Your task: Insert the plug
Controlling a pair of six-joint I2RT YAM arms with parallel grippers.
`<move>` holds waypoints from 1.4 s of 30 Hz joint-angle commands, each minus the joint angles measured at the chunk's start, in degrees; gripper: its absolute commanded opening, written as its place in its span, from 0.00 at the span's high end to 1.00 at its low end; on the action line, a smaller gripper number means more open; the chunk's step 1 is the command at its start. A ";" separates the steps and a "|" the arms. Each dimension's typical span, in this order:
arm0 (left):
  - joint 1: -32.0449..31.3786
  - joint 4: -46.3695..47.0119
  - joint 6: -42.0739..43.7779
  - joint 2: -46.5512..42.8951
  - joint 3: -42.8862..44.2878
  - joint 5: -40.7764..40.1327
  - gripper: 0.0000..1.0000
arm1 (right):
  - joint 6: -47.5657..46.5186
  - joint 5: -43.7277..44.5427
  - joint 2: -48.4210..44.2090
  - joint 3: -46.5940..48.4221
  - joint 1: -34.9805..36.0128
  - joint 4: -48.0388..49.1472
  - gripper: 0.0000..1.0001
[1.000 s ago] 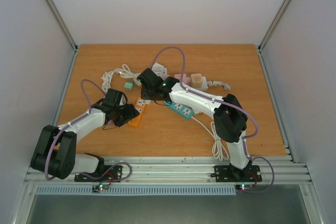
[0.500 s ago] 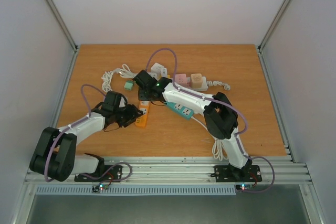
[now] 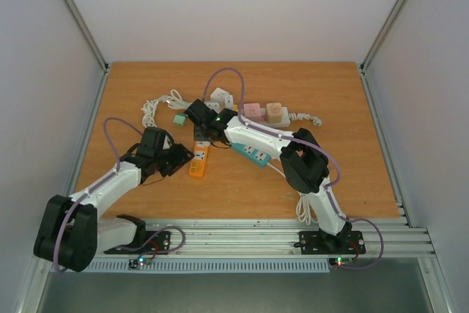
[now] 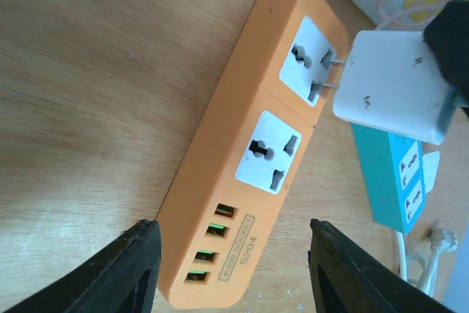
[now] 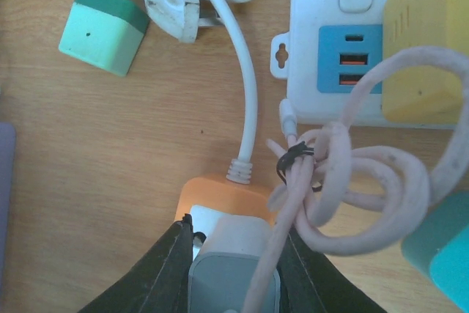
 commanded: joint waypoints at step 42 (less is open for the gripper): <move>0.03 -14.30 3.33 -12.16 4.71 -14.09 0.40 | 9.85 6.19 4.99 4.11 2.26 -10.75 0.99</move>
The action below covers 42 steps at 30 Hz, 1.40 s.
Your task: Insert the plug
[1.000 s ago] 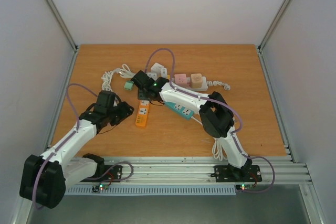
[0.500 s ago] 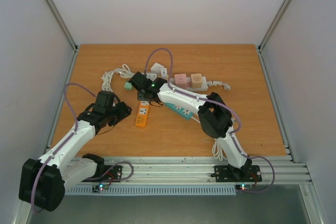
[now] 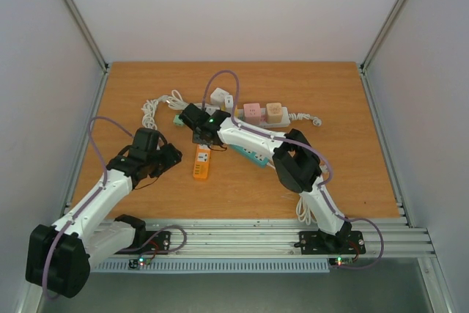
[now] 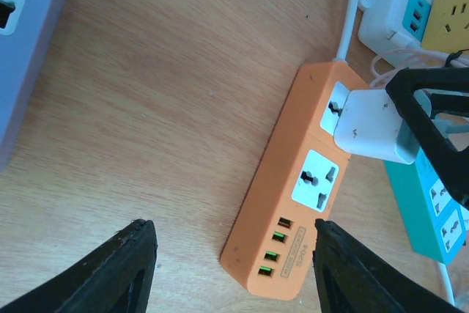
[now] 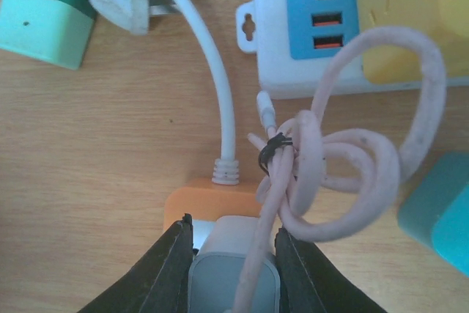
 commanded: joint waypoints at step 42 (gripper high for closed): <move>0.30 1.20 2.28 13.70 16.12 -13.20 0.22 | -14.52 -5.42 -18.37 -10.12 1.55 1.77 0.18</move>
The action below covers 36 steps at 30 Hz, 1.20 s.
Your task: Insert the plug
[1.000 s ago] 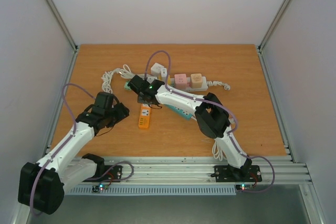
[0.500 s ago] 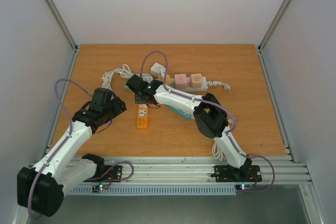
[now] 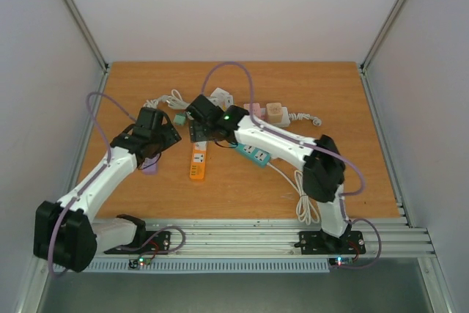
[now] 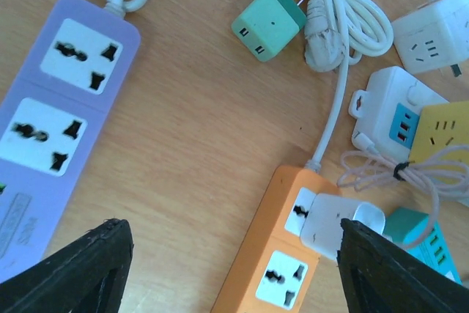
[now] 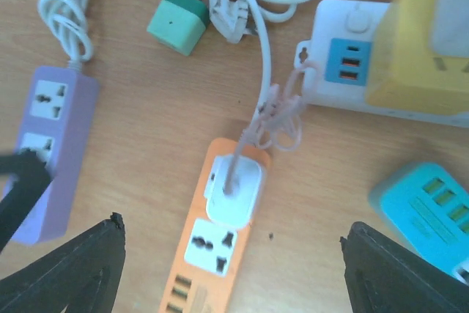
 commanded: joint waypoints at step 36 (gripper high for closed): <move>8.82 -4.49 33.83 52.23 38.51 9.31 0.30 | -0.20 -4.28 -28.55 -33.47 -1.52 5.84 0.36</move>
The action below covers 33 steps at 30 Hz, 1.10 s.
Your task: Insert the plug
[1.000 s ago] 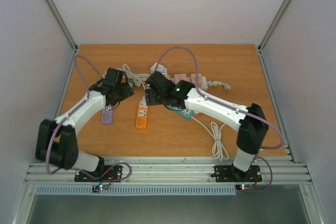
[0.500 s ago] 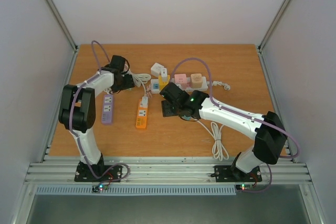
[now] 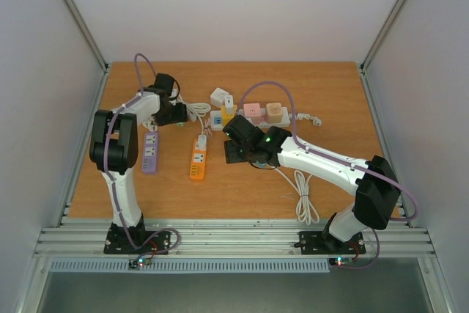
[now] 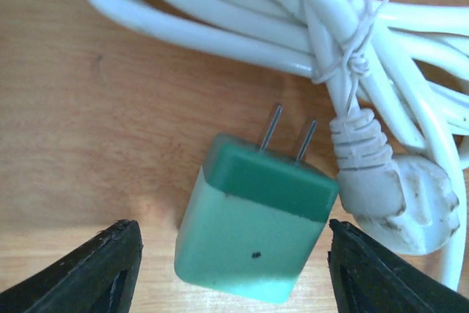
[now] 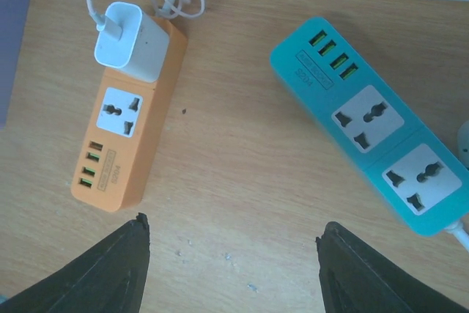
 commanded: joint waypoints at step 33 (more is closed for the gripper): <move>-9.52 8.64 -6.13 -27.02 -12.99 12.49 0.63 | 1.58 -25.71 -12.14 -8.25 -12.34 15.98 0.38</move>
